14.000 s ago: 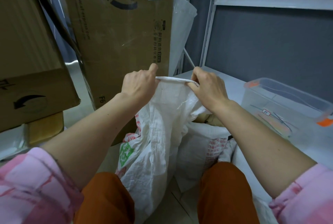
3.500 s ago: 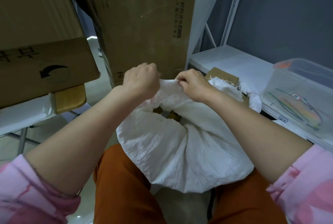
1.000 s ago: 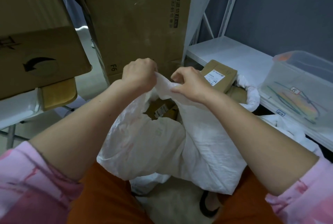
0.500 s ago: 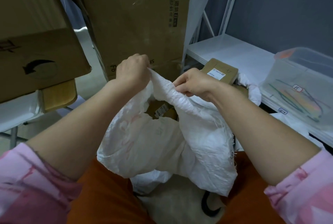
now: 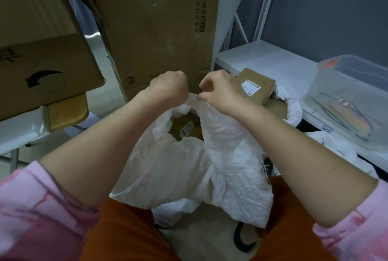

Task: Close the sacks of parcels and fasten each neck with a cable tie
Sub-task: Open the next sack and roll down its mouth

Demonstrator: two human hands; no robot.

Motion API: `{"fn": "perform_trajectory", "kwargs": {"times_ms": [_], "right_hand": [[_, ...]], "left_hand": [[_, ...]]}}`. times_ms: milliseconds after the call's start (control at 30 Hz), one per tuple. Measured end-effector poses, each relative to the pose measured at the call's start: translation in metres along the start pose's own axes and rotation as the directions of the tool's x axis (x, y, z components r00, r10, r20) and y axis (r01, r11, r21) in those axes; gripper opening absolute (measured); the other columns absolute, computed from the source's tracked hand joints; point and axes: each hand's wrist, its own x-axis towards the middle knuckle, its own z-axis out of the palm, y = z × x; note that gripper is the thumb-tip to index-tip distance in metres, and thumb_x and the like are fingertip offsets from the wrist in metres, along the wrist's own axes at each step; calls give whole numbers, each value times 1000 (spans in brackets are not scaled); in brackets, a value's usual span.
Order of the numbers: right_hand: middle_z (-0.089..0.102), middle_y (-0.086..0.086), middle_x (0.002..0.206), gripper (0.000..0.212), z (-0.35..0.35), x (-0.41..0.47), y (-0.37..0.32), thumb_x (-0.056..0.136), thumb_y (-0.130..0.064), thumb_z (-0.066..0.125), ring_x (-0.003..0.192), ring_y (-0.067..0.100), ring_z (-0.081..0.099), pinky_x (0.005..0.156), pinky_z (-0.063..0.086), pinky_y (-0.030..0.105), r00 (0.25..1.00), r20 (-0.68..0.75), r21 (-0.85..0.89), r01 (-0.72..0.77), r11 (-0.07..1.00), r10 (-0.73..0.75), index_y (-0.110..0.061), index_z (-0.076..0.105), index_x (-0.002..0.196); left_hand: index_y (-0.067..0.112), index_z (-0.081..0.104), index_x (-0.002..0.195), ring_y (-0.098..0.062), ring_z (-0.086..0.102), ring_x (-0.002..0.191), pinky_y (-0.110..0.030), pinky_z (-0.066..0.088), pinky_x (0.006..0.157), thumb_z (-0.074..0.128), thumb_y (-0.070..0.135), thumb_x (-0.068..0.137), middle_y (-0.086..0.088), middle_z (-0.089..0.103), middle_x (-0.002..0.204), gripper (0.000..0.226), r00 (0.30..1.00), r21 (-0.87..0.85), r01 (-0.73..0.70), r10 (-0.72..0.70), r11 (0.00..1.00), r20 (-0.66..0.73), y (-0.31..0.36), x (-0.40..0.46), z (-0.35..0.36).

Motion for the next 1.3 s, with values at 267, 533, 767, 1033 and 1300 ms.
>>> {"fn": "perform_trajectory", "kwargs": {"times_ms": [267,533,767,1033,1300], "right_hand": [[61,6,84,16,21,-9,-1,96,-16,53,84,23,62,65,44,30,993,-20,-123,110,986,-113,-8,67,95],[55,2,107,16,9,9,12,97,-12,47,100,17,53,80,45,31,985,146,213,-120,970,90,-15,58,108],[60,3,110,19,13,3,13,95,-23,56,103,19,55,83,49,32,994,-110,-18,1,1000,-3,-16,55,113],[66,6,94,12,27,3,13,93,-15,58,89,22,62,71,52,33,1000,-6,-107,13,994,-14,-11,68,100],[58,5,96,25,13,20,30,92,-1,42,91,21,54,70,44,30,976,170,105,-154,983,135,-15,64,92]], "left_hand": [[2,63,98,-21,60,63,-28,51,54,52,10,94,-12,64,89,14,994,-186,53,-34,981,104,-5,8,-10],[17,64,111,-15,62,73,-26,50,62,57,24,94,-3,64,98,20,976,-153,-217,213,964,-42,0,-20,-1],[14,64,101,-18,56,71,-28,40,58,46,17,97,-3,62,87,19,990,6,-142,142,990,-10,1,0,7],[8,61,102,-22,60,75,-29,45,59,49,16,95,-9,63,92,16,989,-45,-79,84,996,121,4,10,7],[21,55,123,-21,56,96,-29,45,73,69,22,84,-2,56,114,41,958,104,-261,271,960,-97,-3,-4,13]]}}
